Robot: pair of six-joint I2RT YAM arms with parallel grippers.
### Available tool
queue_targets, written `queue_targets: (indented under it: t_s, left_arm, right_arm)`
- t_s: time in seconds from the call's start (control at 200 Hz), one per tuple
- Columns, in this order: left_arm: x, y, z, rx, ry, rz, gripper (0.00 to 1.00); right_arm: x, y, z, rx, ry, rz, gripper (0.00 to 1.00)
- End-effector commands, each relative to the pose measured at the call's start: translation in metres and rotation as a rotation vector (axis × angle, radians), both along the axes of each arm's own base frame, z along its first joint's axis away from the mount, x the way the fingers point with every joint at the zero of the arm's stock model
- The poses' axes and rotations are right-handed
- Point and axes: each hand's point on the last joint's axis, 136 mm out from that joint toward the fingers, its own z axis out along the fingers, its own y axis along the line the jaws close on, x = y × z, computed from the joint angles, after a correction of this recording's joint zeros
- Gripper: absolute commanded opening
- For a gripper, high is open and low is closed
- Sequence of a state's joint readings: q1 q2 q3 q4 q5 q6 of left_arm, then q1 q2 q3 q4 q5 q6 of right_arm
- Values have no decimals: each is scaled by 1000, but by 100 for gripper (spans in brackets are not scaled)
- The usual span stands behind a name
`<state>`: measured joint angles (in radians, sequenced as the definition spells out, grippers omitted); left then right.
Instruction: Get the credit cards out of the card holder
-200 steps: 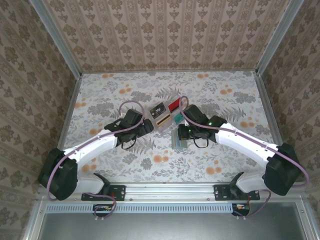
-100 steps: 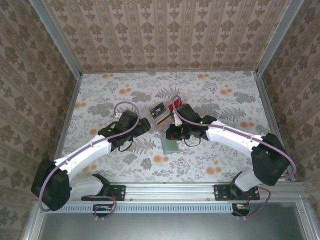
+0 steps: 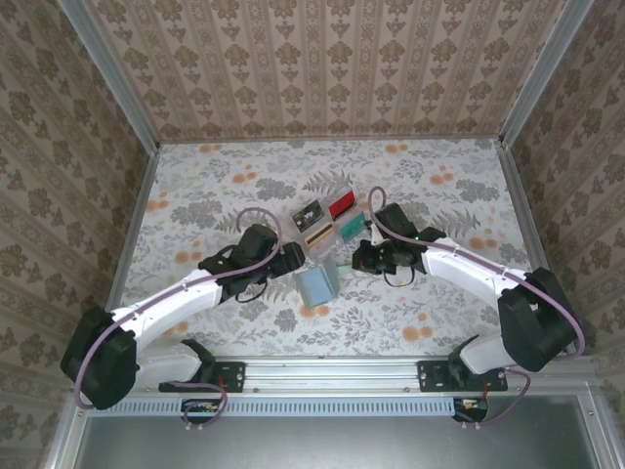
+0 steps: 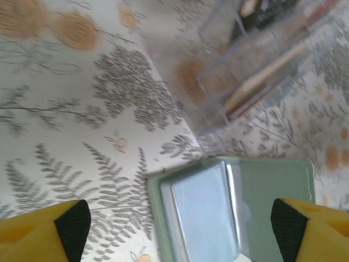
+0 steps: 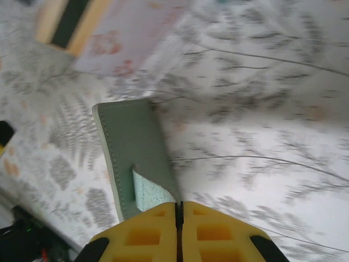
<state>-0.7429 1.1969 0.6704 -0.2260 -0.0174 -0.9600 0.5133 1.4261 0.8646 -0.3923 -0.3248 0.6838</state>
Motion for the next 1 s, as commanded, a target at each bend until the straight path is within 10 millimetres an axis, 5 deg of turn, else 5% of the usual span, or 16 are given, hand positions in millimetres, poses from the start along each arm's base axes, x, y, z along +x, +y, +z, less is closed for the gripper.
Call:
queue_targets:
  t_s: [0.0,0.185,0.565,0.995]
  left_arm:
    - [-10,-23,-5,-88,36,-51,77]
    - [-24,-44,-27,-104,134,-74,58]
    - [-33,-55,-52,-58,241,-76,47]
    - [-32,-55,-57,-14,263,-91,39]
  right_arm:
    - [-14,-25,-18,-93,52,12,10]
    - [-11,-28,-29,-95,58,1,10]
    - [-7,-39,-43,-169,73,-10,9]
    - [-3,-38,-58,-184,95,-6,9]
